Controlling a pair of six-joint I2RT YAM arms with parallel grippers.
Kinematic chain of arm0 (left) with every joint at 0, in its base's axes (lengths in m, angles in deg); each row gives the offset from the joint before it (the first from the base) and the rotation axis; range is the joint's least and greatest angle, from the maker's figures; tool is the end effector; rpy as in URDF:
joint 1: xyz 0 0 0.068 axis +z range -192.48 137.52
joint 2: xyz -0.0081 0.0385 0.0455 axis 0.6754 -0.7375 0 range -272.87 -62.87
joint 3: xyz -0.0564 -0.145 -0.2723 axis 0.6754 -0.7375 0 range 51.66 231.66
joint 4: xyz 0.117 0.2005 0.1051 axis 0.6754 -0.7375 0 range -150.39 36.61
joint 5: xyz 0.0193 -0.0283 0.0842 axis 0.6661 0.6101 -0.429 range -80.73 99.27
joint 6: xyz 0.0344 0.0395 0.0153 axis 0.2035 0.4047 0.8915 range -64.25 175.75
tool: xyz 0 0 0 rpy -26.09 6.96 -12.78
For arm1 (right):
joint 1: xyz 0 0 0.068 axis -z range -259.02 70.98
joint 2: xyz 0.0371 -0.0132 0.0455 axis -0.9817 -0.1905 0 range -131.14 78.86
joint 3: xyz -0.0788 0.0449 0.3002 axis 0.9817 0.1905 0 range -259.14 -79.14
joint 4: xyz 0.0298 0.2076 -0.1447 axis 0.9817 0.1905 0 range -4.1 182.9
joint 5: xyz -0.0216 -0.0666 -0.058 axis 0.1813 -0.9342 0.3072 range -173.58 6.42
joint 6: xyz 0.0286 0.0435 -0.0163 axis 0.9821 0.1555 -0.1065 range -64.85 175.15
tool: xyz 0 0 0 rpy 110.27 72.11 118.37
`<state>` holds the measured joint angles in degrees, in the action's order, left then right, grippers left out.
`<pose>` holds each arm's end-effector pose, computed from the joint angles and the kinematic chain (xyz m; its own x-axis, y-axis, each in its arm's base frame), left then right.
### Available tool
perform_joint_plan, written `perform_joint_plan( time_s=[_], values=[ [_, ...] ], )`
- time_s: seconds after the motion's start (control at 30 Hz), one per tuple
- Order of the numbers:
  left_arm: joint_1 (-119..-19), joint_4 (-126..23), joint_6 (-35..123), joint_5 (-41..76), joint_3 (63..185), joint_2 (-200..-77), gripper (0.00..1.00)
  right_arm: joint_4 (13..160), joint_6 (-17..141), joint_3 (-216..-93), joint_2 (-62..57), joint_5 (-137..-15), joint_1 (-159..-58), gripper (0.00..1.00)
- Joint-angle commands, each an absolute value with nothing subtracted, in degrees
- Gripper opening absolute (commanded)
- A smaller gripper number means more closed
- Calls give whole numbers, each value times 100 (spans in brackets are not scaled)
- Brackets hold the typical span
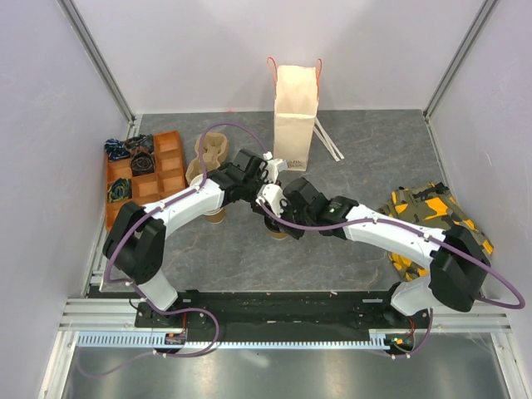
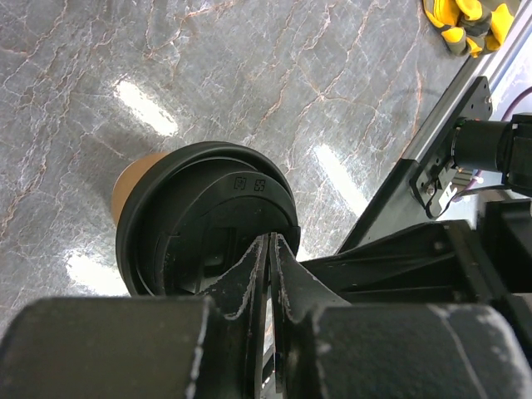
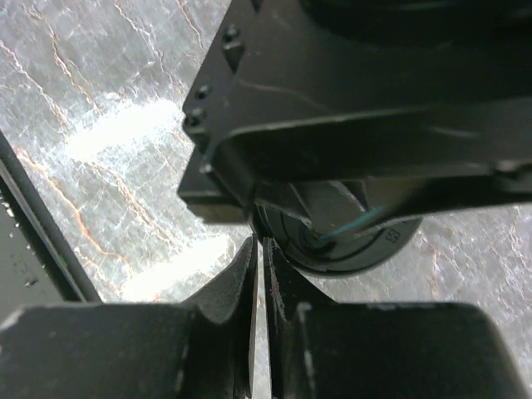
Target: Pack the takeout coffee
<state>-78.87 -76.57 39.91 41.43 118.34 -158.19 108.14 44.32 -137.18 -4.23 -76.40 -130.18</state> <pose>0.2709 -0.2239 0.2743 -0.8181 0.3159 -0.4805 0.5653 0.5952 -0.5712 0.1839 0.2358 0.2898 -0.2973 -0.6668 -0.6834 -0.8979 0.4386 -0.0373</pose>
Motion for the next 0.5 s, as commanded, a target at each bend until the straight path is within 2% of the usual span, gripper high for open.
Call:
perform_joint_plan(
  time_s=[0.0, 0.2, 0.47],
  values=[
    [-7914, -8029, 4116, 3888, 11688, -15885, 11, 11393, 4583, -14452, -156, -7558, -13009, 15],
    [-7914, -8055, 4160, 4020, 12091, -15630, 15, 11736, 4768, -14893, -77, -7338, -12912, 18],
    [-7826, -8371, 4300, 3976, 12365, -15181, 19, 11816, 5119, -14621, 47, -6890, -12236, 21]
  ],
)
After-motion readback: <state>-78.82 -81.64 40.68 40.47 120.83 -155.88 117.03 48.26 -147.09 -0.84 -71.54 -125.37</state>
